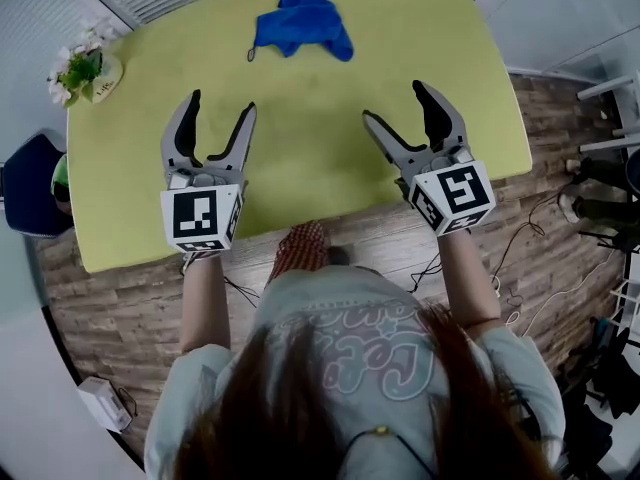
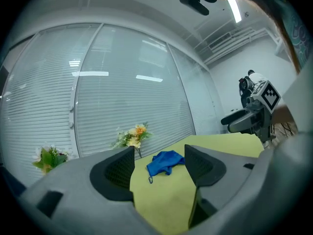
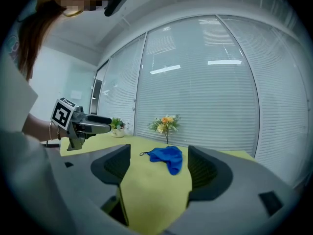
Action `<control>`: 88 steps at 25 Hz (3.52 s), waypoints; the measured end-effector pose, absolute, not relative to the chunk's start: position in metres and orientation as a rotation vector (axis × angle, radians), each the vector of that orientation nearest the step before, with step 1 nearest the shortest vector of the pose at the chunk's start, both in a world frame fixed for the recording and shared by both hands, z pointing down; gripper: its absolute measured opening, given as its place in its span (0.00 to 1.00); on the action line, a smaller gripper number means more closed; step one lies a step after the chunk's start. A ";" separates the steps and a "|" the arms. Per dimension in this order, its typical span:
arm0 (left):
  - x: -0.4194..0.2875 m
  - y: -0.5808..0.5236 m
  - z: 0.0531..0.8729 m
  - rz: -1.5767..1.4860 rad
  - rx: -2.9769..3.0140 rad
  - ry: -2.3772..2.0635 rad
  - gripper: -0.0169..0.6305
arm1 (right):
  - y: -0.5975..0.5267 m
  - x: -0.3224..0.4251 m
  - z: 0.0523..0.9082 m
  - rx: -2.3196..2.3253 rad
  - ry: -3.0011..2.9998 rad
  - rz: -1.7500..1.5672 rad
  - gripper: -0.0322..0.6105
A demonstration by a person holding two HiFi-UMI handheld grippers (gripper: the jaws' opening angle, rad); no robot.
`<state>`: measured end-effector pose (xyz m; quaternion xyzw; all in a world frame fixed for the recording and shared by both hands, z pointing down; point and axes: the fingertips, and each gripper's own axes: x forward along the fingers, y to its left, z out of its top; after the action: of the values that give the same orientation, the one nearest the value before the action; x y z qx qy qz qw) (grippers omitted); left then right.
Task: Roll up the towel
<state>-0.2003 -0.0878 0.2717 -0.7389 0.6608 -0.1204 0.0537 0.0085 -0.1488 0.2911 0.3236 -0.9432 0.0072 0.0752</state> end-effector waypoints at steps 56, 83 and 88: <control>-0.239 -0.283 0.440 -1.305 -2.385 1.121 0.23 | -0.293 -0.068 0.447 0.865 -2.315 0.165 0.37; -0.245 -0.280 0.430 -1.285 -2.379 1.161 0.04 | -0.299 -0.054 0.429 0.958 -2.342 0.093 0.08; -0.255 -0.280 0.402 -1.200 -2.367 1.300 0.04 | -0.303 -0.046 0.406 1.028 -2.392 0.046 0.08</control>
<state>-0.2550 -0.2798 0.4020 -0.7974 0.4381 -0.4043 0.0932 -0.0456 -0.3034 0.4064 0.3807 -0.8856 0.0172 0.2655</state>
